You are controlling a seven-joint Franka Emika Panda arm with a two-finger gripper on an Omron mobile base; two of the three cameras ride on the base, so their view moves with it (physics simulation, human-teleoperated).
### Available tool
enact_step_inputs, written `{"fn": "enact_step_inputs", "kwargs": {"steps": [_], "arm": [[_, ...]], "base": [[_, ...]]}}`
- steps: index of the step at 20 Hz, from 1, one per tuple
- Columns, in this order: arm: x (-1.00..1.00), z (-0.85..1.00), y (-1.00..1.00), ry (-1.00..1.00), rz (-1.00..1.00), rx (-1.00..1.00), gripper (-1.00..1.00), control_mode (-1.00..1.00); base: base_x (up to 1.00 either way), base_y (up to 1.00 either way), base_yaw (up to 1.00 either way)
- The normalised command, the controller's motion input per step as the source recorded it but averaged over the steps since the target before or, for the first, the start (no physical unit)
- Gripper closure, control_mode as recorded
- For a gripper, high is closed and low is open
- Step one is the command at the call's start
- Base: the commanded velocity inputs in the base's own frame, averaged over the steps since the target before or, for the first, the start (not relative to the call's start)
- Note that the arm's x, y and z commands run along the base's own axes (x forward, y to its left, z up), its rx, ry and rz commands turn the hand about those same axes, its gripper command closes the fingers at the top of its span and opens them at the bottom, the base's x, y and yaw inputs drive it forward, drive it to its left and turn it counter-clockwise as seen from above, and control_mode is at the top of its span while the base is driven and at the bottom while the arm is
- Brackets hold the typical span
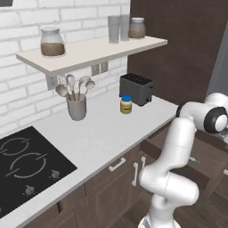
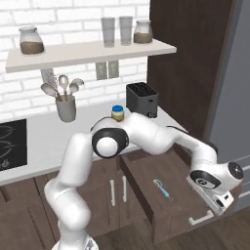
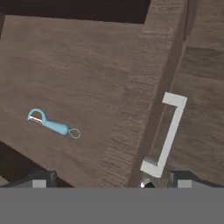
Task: Pick the peeler from the drawer and place it on the counter.
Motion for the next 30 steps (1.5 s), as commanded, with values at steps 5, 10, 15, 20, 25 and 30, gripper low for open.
{"fn": "enact_step_inputs", "kwargs": {"steps": [5, 10, 15, 20, 25, 30], "arm": [[0.28, 1.00, 1.00, -0.01, 0.25, 0.01, -1.00, -1.00], [0.34, 0.81, 0.80, 0.02, 0.40, -0.14, -1.00, -1.00], [0.50, -0.33, 0.02, 0.16, 0.54, -0.12, -1.00, -1.00], [0.28, -0.61, 0.00, 0.07, 0.39, 0.00, -1.00, -1.00], [0.38, -0.57, -0.27, 0.03, 0.36, 0.00, -1.00, -1.00], [0.08, -0.53, -0.10, 0.00, 0.21, 0.00, -1.00, -1.00]], "base": [[0.00, 0.00, 0.00], [0.00, 0.00, 0.00], [0.00, 0.00, 0.00], [0.00, 0.00, 0.00], [0.00, 0.00, 0.00], [0.00, 0.00, 0.00]]}}
